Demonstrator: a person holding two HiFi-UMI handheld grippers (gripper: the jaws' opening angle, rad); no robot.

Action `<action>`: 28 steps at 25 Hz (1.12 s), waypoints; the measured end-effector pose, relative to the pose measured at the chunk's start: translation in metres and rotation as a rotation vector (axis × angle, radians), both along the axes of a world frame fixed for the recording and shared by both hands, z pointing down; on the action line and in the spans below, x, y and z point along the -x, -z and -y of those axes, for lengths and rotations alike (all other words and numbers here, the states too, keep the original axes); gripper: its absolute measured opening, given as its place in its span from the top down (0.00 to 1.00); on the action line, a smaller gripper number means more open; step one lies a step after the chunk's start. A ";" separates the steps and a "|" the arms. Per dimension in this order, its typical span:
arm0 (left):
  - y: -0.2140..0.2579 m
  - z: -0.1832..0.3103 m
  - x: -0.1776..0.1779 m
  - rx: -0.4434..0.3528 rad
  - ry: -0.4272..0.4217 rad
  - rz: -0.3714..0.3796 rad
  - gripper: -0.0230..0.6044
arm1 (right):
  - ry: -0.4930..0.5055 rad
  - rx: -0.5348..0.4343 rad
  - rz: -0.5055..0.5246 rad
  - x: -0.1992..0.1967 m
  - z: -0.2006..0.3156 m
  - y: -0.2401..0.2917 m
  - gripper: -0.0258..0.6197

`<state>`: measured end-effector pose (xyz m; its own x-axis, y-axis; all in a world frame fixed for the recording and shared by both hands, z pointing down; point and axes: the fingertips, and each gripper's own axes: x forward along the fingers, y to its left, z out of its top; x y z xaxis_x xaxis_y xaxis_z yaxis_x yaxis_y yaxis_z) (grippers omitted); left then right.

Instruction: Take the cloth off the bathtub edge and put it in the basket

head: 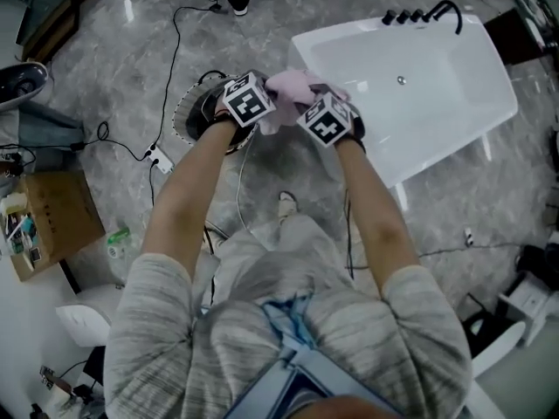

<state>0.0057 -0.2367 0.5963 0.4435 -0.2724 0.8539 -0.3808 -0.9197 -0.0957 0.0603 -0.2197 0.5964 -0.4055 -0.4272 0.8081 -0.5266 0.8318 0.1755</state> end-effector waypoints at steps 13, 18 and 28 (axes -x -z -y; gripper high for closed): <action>0.025 0.024 0.159 -0.039 0.226 0.058 0.82 | 0.246 0.004 -0.008 0.157 0.038 0.021 0.82; 0.020 0.018 0.202 -0.014 0.301 0.059 0.82 | 0.300 0.007 -0.015 0.198 0.040 0.022 0.82; 0.022 0.023 0.255 -0.026 0.391 0.061 0.82 | 0.352 0.011 -0.024 0.252 0.048 0.024 0.82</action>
